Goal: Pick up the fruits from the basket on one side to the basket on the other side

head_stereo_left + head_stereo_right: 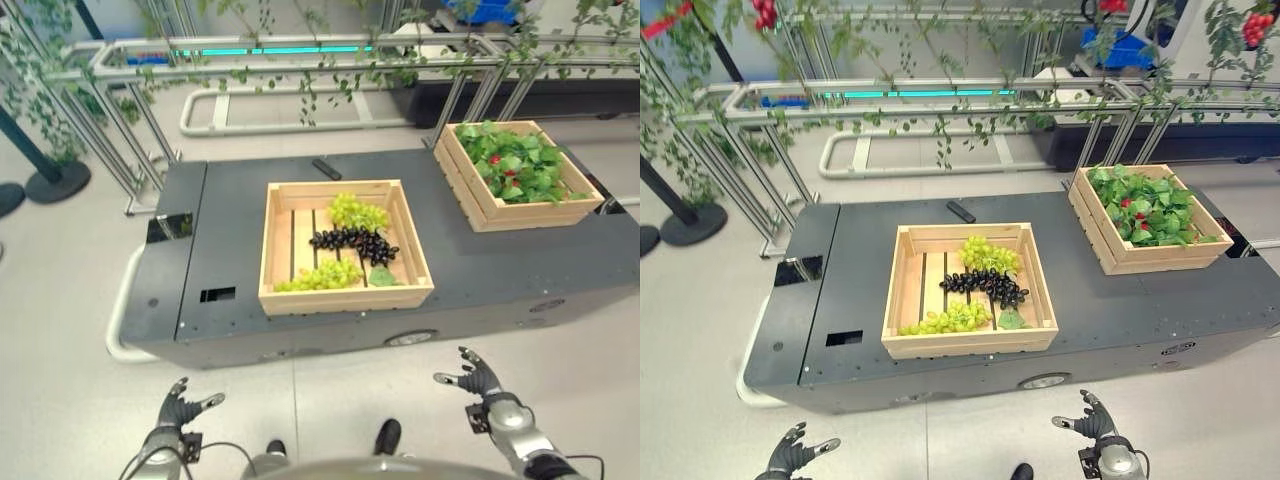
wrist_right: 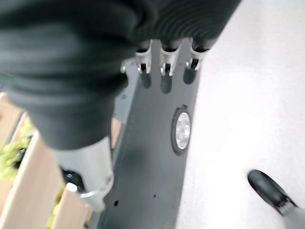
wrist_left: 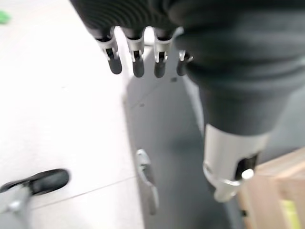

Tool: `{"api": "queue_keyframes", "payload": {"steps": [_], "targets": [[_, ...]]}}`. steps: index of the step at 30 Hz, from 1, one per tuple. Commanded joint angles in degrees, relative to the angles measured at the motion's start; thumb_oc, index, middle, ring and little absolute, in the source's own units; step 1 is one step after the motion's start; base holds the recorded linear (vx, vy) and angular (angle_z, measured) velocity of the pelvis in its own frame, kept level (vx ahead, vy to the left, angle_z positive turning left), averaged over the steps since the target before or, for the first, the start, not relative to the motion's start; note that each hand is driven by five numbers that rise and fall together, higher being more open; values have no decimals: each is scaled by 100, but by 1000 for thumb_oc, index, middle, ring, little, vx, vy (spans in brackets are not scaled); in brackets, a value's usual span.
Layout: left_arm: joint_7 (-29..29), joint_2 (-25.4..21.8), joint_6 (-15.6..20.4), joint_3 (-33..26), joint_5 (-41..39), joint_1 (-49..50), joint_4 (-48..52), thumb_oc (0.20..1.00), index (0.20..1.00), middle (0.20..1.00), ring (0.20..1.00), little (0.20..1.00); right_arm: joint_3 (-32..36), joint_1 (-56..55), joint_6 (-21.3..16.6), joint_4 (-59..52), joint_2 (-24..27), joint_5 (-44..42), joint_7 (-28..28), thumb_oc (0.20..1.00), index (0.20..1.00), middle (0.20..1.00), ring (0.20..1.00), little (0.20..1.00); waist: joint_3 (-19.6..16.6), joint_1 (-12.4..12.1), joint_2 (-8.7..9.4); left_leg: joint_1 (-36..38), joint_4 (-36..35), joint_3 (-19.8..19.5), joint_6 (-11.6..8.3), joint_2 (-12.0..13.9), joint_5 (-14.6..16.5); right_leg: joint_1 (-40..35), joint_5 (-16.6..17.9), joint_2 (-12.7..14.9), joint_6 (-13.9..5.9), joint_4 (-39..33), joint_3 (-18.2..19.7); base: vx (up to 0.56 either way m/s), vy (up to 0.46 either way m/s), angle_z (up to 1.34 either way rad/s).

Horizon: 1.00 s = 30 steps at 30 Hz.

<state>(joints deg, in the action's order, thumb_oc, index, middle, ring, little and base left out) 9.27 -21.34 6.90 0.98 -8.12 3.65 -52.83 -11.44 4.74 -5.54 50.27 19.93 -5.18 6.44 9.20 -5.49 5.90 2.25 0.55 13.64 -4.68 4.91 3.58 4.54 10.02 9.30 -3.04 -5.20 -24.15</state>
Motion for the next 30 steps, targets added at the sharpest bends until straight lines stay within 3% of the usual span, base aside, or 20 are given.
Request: {"api": "queue_keyframes", "payload": {"steps": [1, 13, 30], "targets": [[111, -207, 222, -32, -117, -453, 82, 1000, 1000, 1000, 1000, 1000, 71, 546, -236, 169, -111, -194, 118, 1000, 1000, 1000, 1000, 1000, 15, -148, 93, -571, -71, -183, -220, 362, -523, -284, -82, 388, -870, 101, -111, 14, 19, 5], [153, -250, 261, 51, 165, -272, 277, 1000, 1000, 1000, 1000, 1000, -8, 397, -281, 136, -168, -200, 48, 1000, 1000, 1000, 1000, 1000, -128, -137, 181, -534, 142, -125, -122, 254, -374, -358, -150, 238, -807, 51, -212, 32, 26, -1], [288, -247, 486, -23, -8, -260, 1100, 1000, 1000, 1000, 1000, 1000, 75, 207, -358, -116, -22, -107, 56, 1000, 1000, 1000, 1000, 1000, -156, -31, 75, -447, 4, -77, -132, 238, -457, -462, -253, 157, -771, 37, -343, 0, 0, 0]]}}
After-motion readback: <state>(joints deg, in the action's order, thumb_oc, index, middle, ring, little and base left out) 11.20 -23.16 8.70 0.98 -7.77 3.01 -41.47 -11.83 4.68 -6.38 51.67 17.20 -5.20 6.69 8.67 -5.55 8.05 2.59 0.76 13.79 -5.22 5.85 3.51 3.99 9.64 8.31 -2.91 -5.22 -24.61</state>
